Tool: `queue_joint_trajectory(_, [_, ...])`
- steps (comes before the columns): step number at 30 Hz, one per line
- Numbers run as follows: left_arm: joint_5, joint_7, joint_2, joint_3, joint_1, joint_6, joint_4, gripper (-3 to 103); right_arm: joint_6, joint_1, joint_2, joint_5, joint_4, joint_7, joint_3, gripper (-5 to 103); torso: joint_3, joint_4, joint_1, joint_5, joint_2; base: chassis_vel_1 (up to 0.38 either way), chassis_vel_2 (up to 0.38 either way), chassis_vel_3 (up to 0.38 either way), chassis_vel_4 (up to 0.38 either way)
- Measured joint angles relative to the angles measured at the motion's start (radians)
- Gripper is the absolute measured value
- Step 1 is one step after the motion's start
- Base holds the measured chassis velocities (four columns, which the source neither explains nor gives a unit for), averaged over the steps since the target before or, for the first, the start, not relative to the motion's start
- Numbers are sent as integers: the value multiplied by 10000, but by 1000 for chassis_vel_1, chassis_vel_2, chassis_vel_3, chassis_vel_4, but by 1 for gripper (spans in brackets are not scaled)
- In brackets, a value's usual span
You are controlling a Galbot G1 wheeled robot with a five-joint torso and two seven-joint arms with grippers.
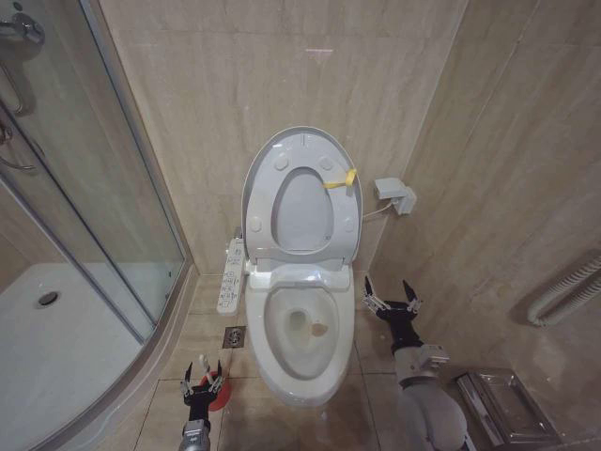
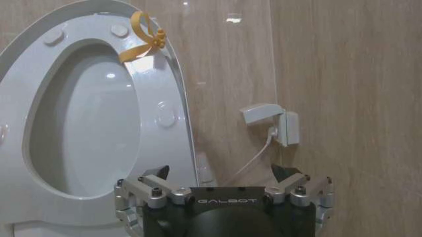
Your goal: Open the toilet lid, clean the toilet bowl with a toilet brush, close the toilet lid, and flush.
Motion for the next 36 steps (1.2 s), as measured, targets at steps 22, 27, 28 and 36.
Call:
queue_joint_trajectory(22, [546,392,174,-224,-239,-503,236,18,0,0,0,0,0,0,0,100,0,-3,0,1,0,0,0,0,0])
queue_joint_trajectory(27, [628,349,155,-195,150,-517,-543,18,0,0,0,0,0,0,0,100,0,2,0,1,0,0,0,0,0])
queue_joint_trajectory(28, [715,315,149,-194,259,-576,-785,18,0,0,0,0,0,0,0,100,-1,0,0,2,0,0,0,0,0])
queue_joint_trajectory(36, [1292,-9,155,-322,978,-988,-1997,18,0,0,0,0,0,0,0,100,0,1,0,0,0,0,0,0,0])
